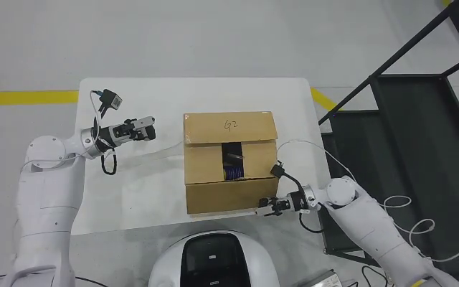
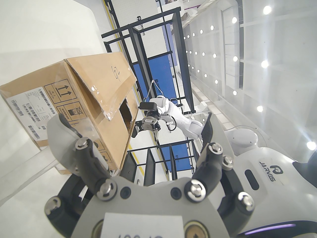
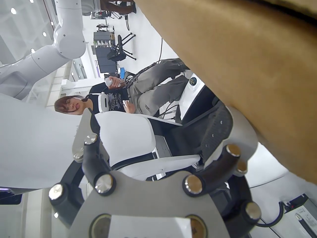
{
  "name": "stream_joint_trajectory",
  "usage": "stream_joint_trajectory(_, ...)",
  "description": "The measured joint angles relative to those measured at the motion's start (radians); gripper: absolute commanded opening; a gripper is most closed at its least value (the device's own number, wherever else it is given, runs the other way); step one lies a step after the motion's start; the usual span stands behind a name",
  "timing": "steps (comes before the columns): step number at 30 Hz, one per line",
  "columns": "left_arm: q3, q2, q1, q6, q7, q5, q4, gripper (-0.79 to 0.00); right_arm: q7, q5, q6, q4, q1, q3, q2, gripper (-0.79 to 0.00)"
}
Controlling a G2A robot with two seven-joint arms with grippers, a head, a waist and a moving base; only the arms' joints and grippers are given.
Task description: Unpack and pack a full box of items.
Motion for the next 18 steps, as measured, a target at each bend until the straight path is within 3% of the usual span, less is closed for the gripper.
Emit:
stream_joint_trajectory(5, 0.000, 0.000, 0.000, 0.000, 0.000, 0.000, 0.000, 0.000, -0.008, 0.017, -0.008, -0.014, -0.004, 0.005, 0.020, 0.000)
stream_joint_trajectory(12, 0.011, 0.006, 0.015, 0.001, 0.009, 0.032, -0.059, 0.000, 0.080, 0.139, 0.080, -0.091, -0.027, 0.090, 0.081, 0.000)
stream_joint_trajectory(18, 0.057, 0.008, 0.003, 0.020, -0.088, -0.051, -0.084, 0.000, 0.133, 0.291, 0.133, -0.139, -0.054, 0.153, 0.120, 0.000)
